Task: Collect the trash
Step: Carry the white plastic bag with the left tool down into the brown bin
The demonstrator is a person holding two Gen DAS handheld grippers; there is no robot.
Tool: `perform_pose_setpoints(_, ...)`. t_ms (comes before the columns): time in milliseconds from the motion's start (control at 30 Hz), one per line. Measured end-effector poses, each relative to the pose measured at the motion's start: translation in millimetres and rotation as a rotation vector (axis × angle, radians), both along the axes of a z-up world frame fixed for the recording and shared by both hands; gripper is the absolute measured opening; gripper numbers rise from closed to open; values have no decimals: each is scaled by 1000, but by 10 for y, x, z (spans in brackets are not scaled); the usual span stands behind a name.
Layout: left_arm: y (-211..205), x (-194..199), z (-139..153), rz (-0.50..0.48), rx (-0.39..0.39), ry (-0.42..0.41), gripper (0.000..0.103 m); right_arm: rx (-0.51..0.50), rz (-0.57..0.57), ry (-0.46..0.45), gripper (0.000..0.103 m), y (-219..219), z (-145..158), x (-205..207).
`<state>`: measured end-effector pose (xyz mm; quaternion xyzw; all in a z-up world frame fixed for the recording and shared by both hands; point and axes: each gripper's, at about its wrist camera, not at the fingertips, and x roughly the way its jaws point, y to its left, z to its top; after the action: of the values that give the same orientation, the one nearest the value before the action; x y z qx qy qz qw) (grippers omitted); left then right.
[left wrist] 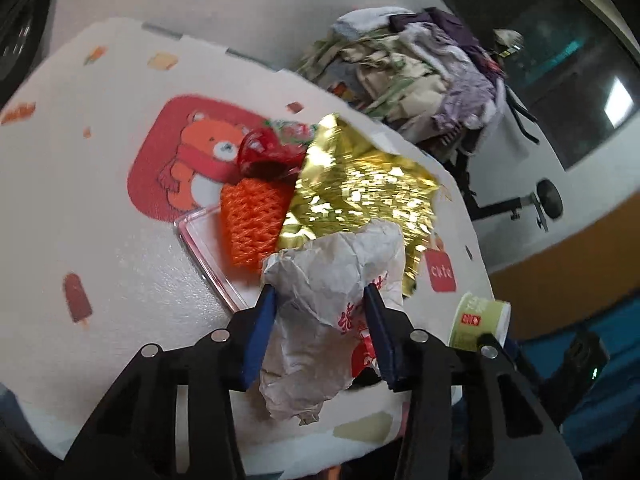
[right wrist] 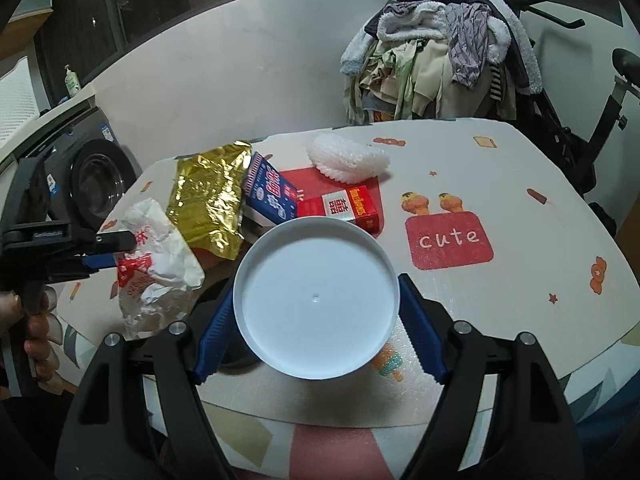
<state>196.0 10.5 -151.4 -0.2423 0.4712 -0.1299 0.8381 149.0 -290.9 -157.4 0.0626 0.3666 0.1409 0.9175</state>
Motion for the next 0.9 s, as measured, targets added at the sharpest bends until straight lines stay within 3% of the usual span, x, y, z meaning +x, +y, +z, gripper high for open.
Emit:
perform_pose_setpoints(233,-33,-500,372,-102,153,-120,44,-1,23,-43,76,96,243,-277)
perform_pose_setpoints(400,-91,-1032,367,-186,229,-160,44,-10,41,-58,76,177,327,-533)
perform_pose_setpoints(533,-169,-1470,197,-264,279,-160,44,-14,54,-56,76,244,316,-777)
perform_pose_setpoints(633,-281,-1742,-42,-343,304,-113,44,-22,66,-42,76,290,249,-912)
perform_pose_setpoints(800,-523,-1962,-401,-458,327,-48,45,-38,73,-16,76,333,144,-1070)
perform_pose_setpoints(900,-664,-1979,-556,-511,324,-31,52,-50,72,-17,76,318,132,-1133)
